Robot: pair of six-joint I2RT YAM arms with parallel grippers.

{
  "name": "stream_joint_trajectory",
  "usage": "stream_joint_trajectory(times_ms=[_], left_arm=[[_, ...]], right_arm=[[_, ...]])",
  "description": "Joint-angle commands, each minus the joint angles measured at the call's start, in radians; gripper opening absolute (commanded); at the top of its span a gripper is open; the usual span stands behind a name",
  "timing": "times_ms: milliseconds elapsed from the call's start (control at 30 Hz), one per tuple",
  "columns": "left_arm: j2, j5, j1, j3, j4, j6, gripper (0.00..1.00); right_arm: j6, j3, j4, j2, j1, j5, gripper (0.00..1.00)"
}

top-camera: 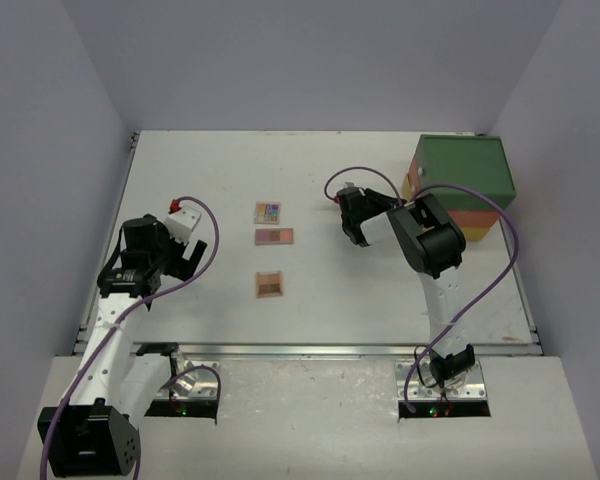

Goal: Organize the makeup

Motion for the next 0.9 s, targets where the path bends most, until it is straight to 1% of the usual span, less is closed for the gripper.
stream_joint_trajectory(times_ms=[0, 167, 233, 300, 500, 567, 633, 667, 767, 867], left_arm=[[-0.012, 0.018, 0.009, 0.037, 0.02, 0.006, 1.0], [-0.015, 0.02, 0.008, 0.032, 0.015, 0.014, 1.0], [-0.013, 0.011, 0.009, 0.026, 0.023, 0.016, 1.0], [-0.009, 0.002, 0.007, 0.024, 0.031, 0.016, 1.0], [-0.006, 0.002, 0.009, 0.033, 0.032, 0.018, 1.0], [-0.006, 0.002, 0.007, 0.033, 0.033, 0.016, 1.0], [-0.008, 0.004, 0.009, 0.031, 0.032, 0.015, 1.0], [-0.009, 0.004, 0.009, 0.031, 0.029, 0.016, 1.0], [-0.01, 0.002, 0.007, 0.025, 0.028, 0.019, 1.0], [-0.008, 0.002, 0.009, 0.022, 0.03, 0.019, 1.0]], right_arm=[[0.015, -0.009, 0.01, -0.043, -0.021, 0.034, 0.35], [-0.078, -0.023, 0.1, -0.036, -0.02, 0.036, 0.33], [-0.138, -0.048, 0.162, -0.036, -0.023, 0.037, 0.31], [-0.147, -0.059, 0.169, -0.046, -0.023, 0.032, 0.29], [-0.16, -0.076, 0.185, -0.047, -0.028, 0.018, 0.27], [-0.169, -0.073, 0.188, -0.04, -0.026, 0.017, 0.2], [-0.202, -0.077, 0.248, -0.026, -0.024, 0.022, 0.06], [-0.224, -0.081, 0.278, -0.022, -0.022, 0.022, 0.01], [-0.256, -0.074, 0.321, -0.015, -0.003, 0.025, 0.0], [-0.252, -0.053, 0.319, -0.011, 0.025, 0.025, 0.0]])
